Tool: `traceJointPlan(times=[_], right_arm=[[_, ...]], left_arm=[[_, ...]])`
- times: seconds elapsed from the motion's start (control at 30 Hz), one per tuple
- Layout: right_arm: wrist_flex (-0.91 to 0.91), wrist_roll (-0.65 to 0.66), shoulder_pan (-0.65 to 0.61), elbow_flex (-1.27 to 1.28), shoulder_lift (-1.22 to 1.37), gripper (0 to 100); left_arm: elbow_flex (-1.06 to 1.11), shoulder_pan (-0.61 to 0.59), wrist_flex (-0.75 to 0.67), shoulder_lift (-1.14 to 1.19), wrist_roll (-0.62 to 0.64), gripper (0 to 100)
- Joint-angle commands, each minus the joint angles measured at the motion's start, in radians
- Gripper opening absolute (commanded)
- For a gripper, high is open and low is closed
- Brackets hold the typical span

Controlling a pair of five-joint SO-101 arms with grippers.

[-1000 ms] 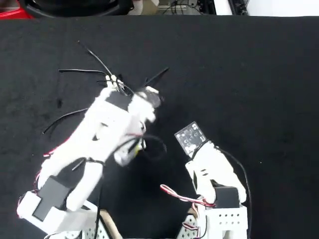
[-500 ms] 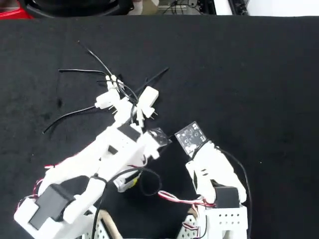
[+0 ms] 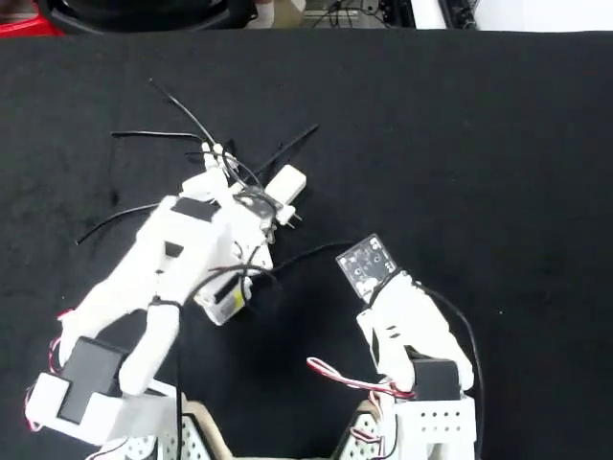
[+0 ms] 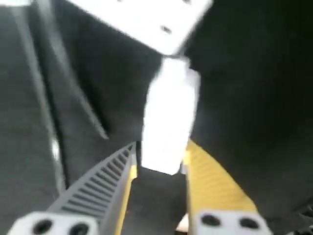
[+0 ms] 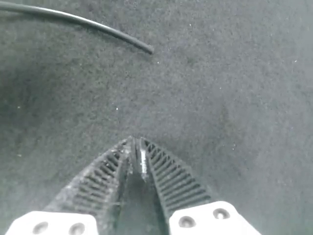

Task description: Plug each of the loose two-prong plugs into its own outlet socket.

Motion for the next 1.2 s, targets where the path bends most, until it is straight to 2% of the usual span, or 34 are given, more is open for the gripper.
traceJointPlan(times=[0.0, 0.27, 0.5, 0.67, 0.77, 0.9, 1.03, 1.17], right_arm=[[-0.005, 0.003, 0.012, -0.004, -0.067, 1.3], [-0.005, 0.003, 0.012, -0.004, -0.067, 1.3], [-0.005, 0.003, 0.012, -0.004, -0.067, 1.3], [-0.005, 0.002, 0.012, -0.004, -0.067, 1.3], [-0.005, 0.003, 0.009, -0.005, -0.067, 1.5], [-0.020, 0.005, 0.014, -0.015, -0.067, 1.5], [-0.017, 0.000, 0.012, -0.090, -0.039, 1.5], [-0.043, 0.000, 0.008, -0.234, 0.150, 1.5]], left_arm=[[-0.068, -0.045, -0.009, -0.015, -0.011, 20], [-0.143, -0.134, 0.026, -0.015, -0.020, 21], [-0.196, -0.194, 0.055, -0.014, -0.127, 20], [-0.234, -0.194, 0.164, -0.095, -0.126, 20], [-0.234, -0.214, 0.226, -0.259, -0.123, 20], [-0.165, -0.371, 0.222, -0.589, -0.124, 20], [0.062, -0.530, 0.109, -0.911, -0.124, 20], [0.354, -0.601, -0.023, -1.180, -0.121, 20]])
